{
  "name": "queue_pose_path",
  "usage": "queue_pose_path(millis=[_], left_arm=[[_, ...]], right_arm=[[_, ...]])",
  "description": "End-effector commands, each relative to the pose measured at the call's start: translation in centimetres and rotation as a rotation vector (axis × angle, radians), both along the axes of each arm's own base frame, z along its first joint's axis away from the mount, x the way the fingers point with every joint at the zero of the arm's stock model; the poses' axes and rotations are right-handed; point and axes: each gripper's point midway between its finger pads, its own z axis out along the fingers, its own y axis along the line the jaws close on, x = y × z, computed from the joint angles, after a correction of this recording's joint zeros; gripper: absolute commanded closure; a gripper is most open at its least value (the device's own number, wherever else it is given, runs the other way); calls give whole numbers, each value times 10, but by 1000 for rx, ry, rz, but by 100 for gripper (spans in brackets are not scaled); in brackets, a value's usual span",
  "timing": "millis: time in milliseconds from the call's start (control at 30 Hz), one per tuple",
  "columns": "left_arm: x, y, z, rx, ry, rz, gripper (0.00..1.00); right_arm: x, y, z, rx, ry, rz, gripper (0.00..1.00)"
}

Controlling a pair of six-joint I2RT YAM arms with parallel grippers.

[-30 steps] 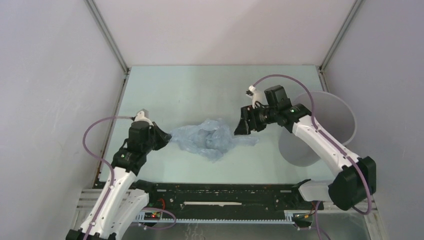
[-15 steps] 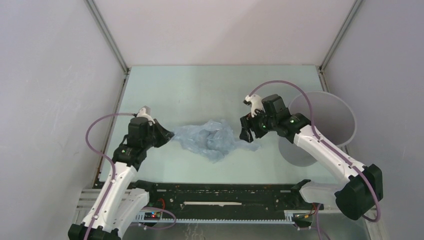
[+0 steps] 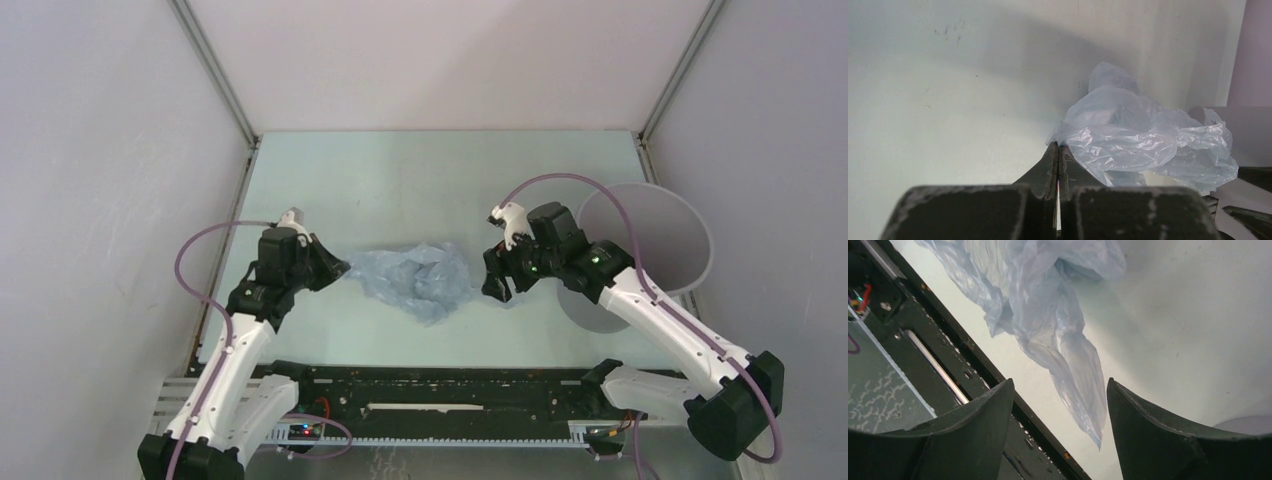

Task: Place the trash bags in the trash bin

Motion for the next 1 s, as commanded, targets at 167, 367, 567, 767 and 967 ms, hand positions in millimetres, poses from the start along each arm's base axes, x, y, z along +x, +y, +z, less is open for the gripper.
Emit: queue_pose_path(millis=[167,367,567,767,967], left_arm=[[11,-3,25,-27,-49,-22,100],[9,-6,27,-48,-56,-36,100],[5,-15,30,-71,-73,-101,100],[-5,-31,33,-151,-119,-185,68],[-17,-43,23,-216,-124,-247,38]], right_arm=[[-2,-10,-38,-157,25,-45,23],[4,-1,-56,-172,49,-68,29],[-3,8,-43,-74,72,-68,71],[-4,-7,-29,49,225,-158,100],[-4,-5,-23,133,313,-185,100]])
